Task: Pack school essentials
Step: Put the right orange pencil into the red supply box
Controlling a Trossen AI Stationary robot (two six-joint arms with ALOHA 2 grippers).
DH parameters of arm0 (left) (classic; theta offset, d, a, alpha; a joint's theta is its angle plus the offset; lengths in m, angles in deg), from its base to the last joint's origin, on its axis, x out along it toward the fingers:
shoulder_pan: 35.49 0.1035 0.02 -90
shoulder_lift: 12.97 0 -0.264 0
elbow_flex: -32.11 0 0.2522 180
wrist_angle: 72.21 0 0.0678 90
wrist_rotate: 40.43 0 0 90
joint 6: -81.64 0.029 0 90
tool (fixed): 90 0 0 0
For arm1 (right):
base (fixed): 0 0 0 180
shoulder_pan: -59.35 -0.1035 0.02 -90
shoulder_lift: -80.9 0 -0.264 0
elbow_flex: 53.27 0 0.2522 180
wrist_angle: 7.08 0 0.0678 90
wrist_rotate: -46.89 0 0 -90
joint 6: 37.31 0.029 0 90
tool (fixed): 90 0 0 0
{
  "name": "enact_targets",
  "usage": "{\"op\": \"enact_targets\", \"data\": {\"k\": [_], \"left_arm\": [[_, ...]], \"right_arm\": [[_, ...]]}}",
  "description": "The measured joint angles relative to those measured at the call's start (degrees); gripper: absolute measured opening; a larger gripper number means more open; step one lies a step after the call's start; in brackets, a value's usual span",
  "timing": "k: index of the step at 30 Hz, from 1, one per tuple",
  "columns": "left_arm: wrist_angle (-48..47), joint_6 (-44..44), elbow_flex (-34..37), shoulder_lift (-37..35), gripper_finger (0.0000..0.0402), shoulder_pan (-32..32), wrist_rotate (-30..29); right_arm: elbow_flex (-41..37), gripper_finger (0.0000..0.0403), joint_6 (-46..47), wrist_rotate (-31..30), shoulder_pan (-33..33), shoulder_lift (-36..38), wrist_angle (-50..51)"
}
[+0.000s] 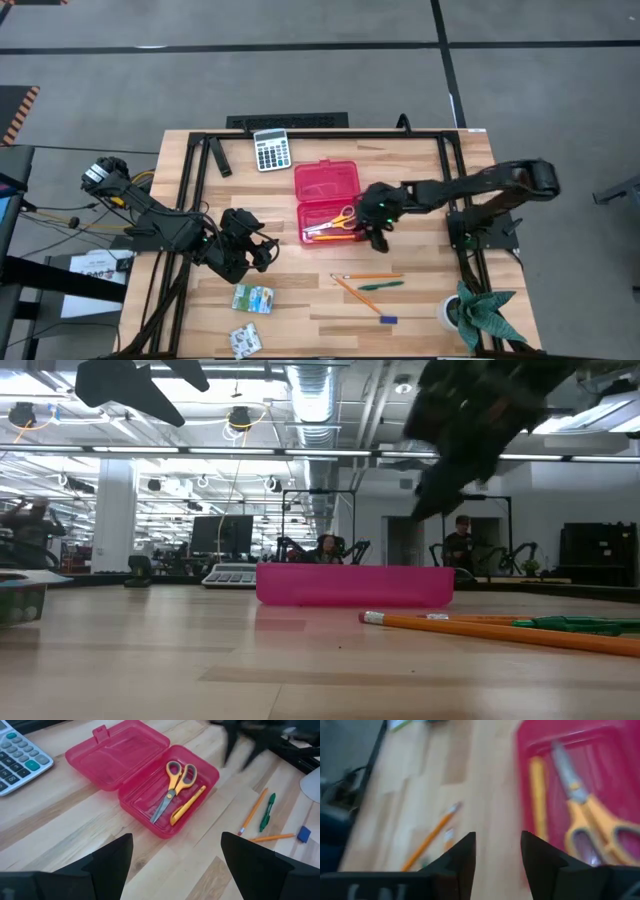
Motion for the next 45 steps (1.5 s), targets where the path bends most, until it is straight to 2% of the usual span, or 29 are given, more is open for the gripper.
{"op": "enact_targets", "data": {"k": [3,9,13,20,24,32,39,45], "left_arm": [[0.0,0.0,0.0,0.0,0.0297,0.0,-0.1],[0.0,0.5,0.0,0.0,0.0297,0.0,-0.1],[0.0,0.8,0.0,0.0,0.0297,0.0,-0.4],[0.0,-0.6,0.0,0.0,0.0297,0.1,-0.5],[0.0,-1.5,0.0,0.0,0.0297,0.1,-0.5],[-0.3,-2.5,0.0,0.0,0.0297,0.1,-0.5],[-0.7,-2.8,0.0,0.0,0.0297,1.2,1.2],[-1.1,-2.2,0.0,0.0,0.0297,3.0,1.4]], "right_arm": [[-1.9,0.0165,1.7,-3.9,-5.2,5.9,4.2],[-15.6,0.0157,14.4,-13.6,-18.4,13.7,-5.9],[-24.1,0.0156,21.5,-18.3,-25.0,15.0,-13.2],[-32.0,0.0158,28.0,-23.6,-32.1,15.0,-16.2],[-33.7,0.0158,30.8,-25.7,-34.9,15.0,-19.8],[-33.9,0.0154,30.4,-37.1,-40.0,11.5,-20.4],[-33.9,0.0158,31.9,-38.5,-42.9,4.9,-29.7],[-33.8,0.015,34.5,-40.2,-43.2,4.7,-29.8]]}}
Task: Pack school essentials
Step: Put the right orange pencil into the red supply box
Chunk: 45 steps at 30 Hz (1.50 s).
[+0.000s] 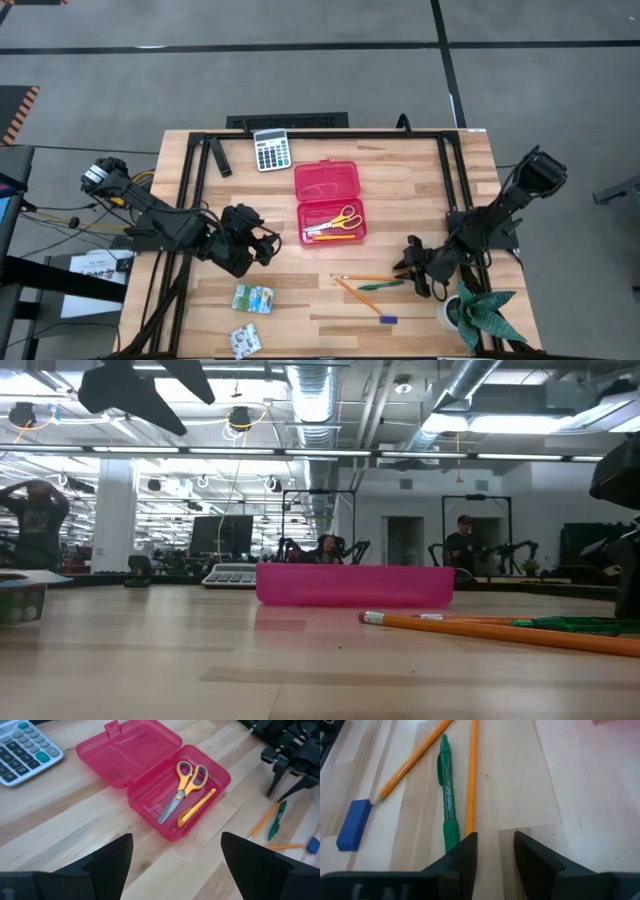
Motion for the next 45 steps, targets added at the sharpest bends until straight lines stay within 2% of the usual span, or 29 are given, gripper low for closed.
{"op": "enact_targets", "data": {"k": [7,14,24,31,43,45], "left_arm": [[0.0,1.7,0.0,0.0,0.0297,1.5,0.0],[0.0,1.7,0.0,0.0,0.0297,1.7,0.5],[-0.6,1.7,0.0,0.0,0.0297,2.1,1.2],[-0.6,1.7,0.0,0.0,0.0297,2.3,1.2],[-0.5,1.7,0.0,0.0,0.0297,2.3,1.1],[-0.5,1.7,0.0,0.0,0.0297,2.3,1.0]], "right_arm": [[2.1,0.0149,-1.5,0.6,-0.6,0.0,-2.1],[3.4,0.015,-0.6,-0.2,-2.0,-6.6,-3.5],[3.6,0.0144,1.6,-4.4,-4.2,-14.6,-8.1],[3.7,0.0107,2.7,-7.1,-4.0,-15.6,-7.4],[3.5,0.0008,4.9,-7.2,-1.9,-15.2,-8.3],[3.5,0.0003,4.7,-6.8,-0.7,-14.4,-7.7]]}}
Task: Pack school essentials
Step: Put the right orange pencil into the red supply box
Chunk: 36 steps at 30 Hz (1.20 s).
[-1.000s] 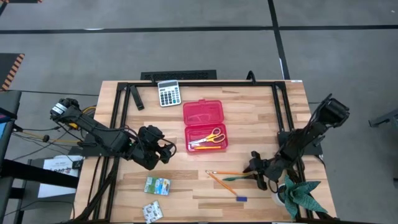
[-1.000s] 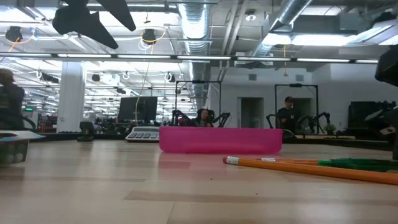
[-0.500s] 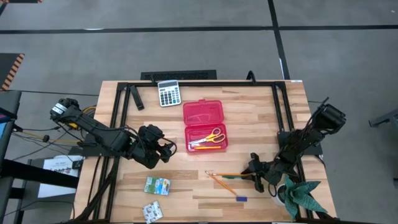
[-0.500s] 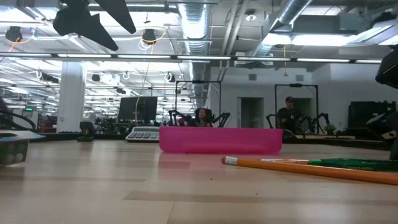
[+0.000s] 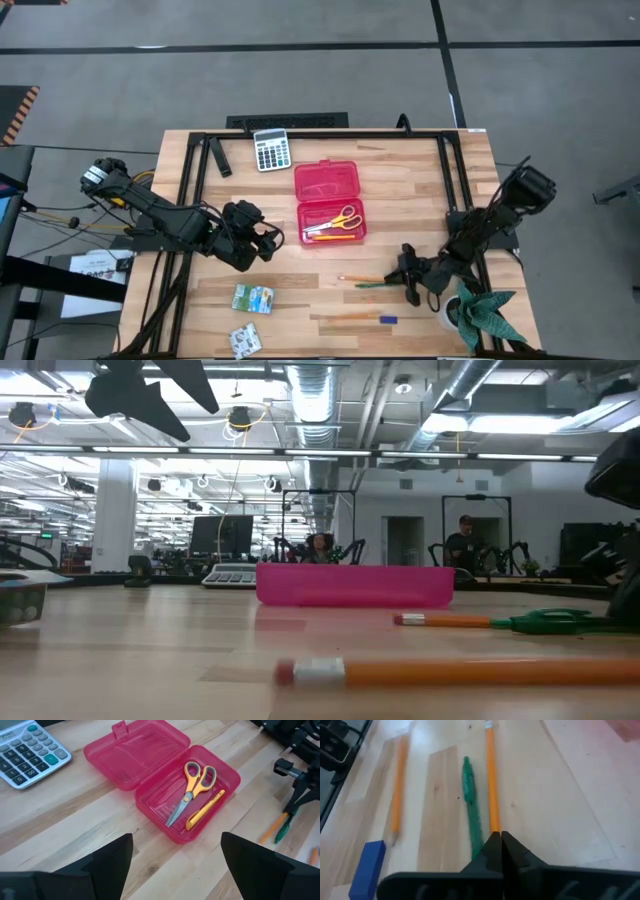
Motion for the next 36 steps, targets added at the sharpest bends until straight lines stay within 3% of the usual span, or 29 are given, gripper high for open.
{"op": "enact_targets", "data": {"k": [13,23,29,36], "left_arm": [[0.0,0.3,0.0,0.0,0.0297,0.9,-1.5],[0.1,1.7,0.0,0.0,0.0297,1.6,-1.5],[0.0,1.6,0.0,0.0,0.0297,1.6,-1.4],[0.0,1.5,0.0,0.0,0.0297,2.1,-1.1]], "right_arm": [[-0.4,0.0001,-11.2,0.0,12.2,11.0,4.1],[-0.4,0.0006,-12.9,0.0,13.1,17.5,7.1],[-0.3,0.0065,-11.4,-0.7,9.5,16.3,7.1],[-2.1,0.0149,-7.0,-10.1,3.3,8.2,5.3]]}}
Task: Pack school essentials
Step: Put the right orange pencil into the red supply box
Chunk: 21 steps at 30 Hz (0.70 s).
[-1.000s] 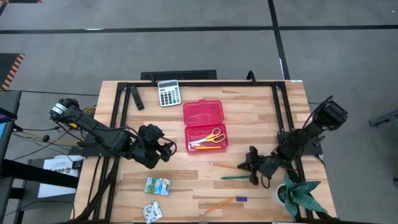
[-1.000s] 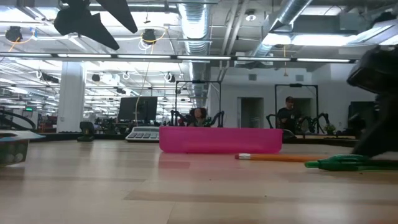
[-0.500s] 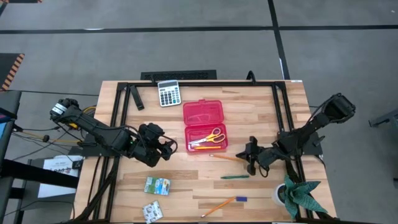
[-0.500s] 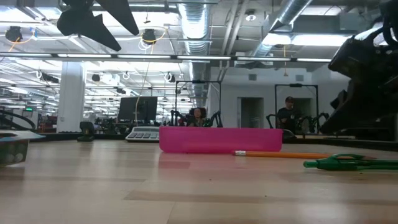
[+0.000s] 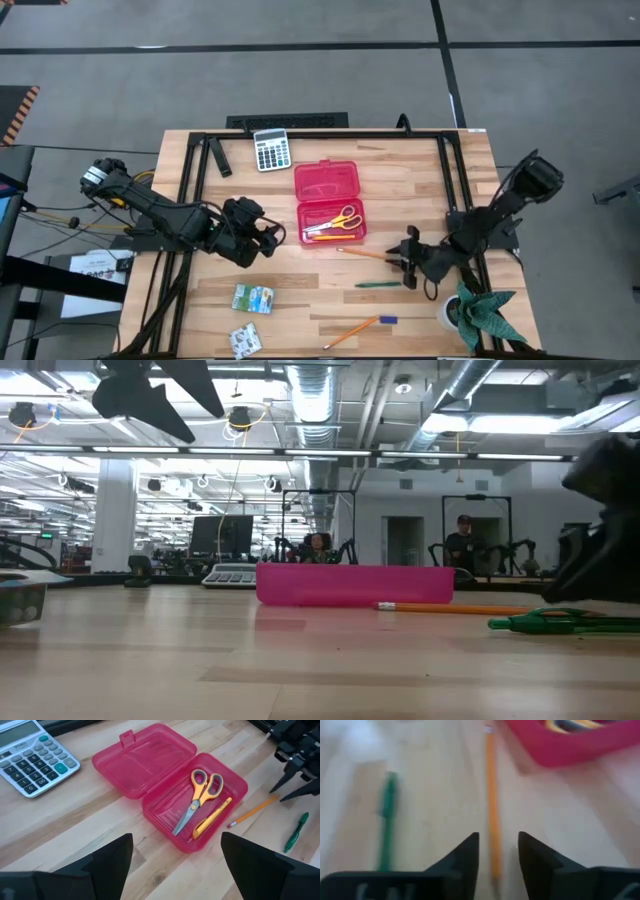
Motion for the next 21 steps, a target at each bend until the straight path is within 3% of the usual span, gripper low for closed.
{"op": "enact_targets", "data": {"k": [5,9,12,17,21], "left_arm": [[0.0,-0.2,0.0,0.0,0.0297,1.4,1.5],[-0.1,1.2,0.0,0.0,0.0297,3.0,3.1],[-0.6,1.5,0.0,0.0,0.0297,4.3,4.1],[-1.2,1.7,0.0,0.0,0.0297,5.6,5.2],[-1.9,1.7,0.0,0.0,0.0297,5.8,5.5]], "right_arm": [[-1.0,0.0178,3.6,-6.5,-2.4,-7.6,-4.5],[-1.7,0.0178,3.8,-10.3,-5.6,-13.8,-13.1],[-1.5,0.017,6.9,-13.4,-6.7,-17.9,-14.3],[-1.3,0.014,9.9,-17.9,-7.4,-23.9,-16.2],[-1.3,0.0081,11.2,-19.4,-8.4,-25.6,-16.9]]}}
